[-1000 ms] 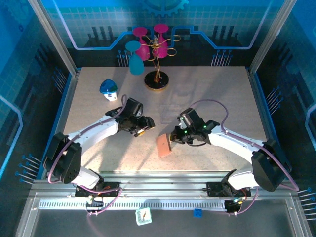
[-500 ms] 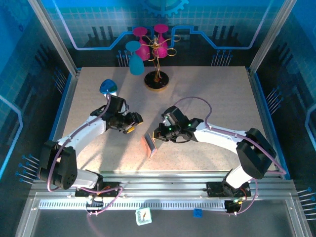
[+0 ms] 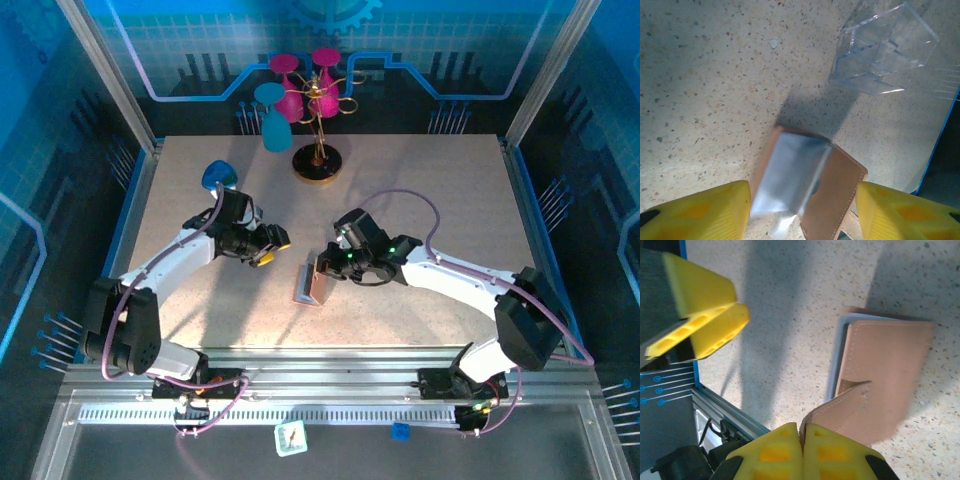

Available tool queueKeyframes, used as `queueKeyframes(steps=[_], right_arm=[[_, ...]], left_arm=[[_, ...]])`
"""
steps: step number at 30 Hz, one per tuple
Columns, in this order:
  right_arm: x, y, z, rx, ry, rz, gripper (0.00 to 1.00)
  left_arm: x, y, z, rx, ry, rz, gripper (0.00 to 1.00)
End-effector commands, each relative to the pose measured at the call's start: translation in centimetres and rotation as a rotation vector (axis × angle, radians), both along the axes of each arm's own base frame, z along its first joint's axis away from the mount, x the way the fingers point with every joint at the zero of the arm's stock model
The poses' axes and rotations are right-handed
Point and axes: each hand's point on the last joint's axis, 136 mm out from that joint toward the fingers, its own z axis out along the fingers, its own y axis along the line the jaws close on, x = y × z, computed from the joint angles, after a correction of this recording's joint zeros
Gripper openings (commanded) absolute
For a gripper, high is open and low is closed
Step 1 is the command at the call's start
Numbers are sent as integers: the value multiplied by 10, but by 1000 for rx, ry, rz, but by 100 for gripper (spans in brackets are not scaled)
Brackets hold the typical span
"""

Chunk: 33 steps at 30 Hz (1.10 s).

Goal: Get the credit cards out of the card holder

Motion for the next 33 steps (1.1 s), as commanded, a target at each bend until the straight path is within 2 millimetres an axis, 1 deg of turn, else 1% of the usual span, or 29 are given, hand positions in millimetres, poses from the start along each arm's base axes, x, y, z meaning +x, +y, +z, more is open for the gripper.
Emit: queueKeyframes(steps=[1, 3, 8, 11, 14, 17, 21, 26, 27, 28, 33], right_arm=[[10, 1, 26, 13, -61, -4, 0], [12, 1, 25, 4, -62, 1, 0], [20, 1, 13, -17, -47, 3, 0], [26, -1, 11, -15, -40, 1, 0], [28, -12, 13, -32, -42, -15, 0], [27, -31, 13, -72, -54, -42, 0], [23, -62, -4, -104, -18, -89, 0], [19, -100, -21, -141, 3, -144, 0], [19, -106, -20, -150, -3, -149, 0], [13, -114, -32, -179, 13, -151, 0], [6, -148, -58, -279, 46, -160, 0]], left_arm=[[13, -5, 10, -34, -45, -19, 58], [15, -7, 6, -47, -38, -12, 58], [21, -15, 1, -48, -30, -42, 57], [22, -24, 1, -30, -36, -77, 57], [22, -39, 0, -24, -37, -113, 56], [20, -57, -6, -3, -39, -148, 56], [21, -80, -17, -2, -12, -170, 53], [25, -101, -21, -15, -10, -163, 51], [26, -105, -21, -23, -9, -162, 51], [26, -110, -21, -30, -10, -165, 50], [21, -133, -24, -33, 0, -213, 47]])
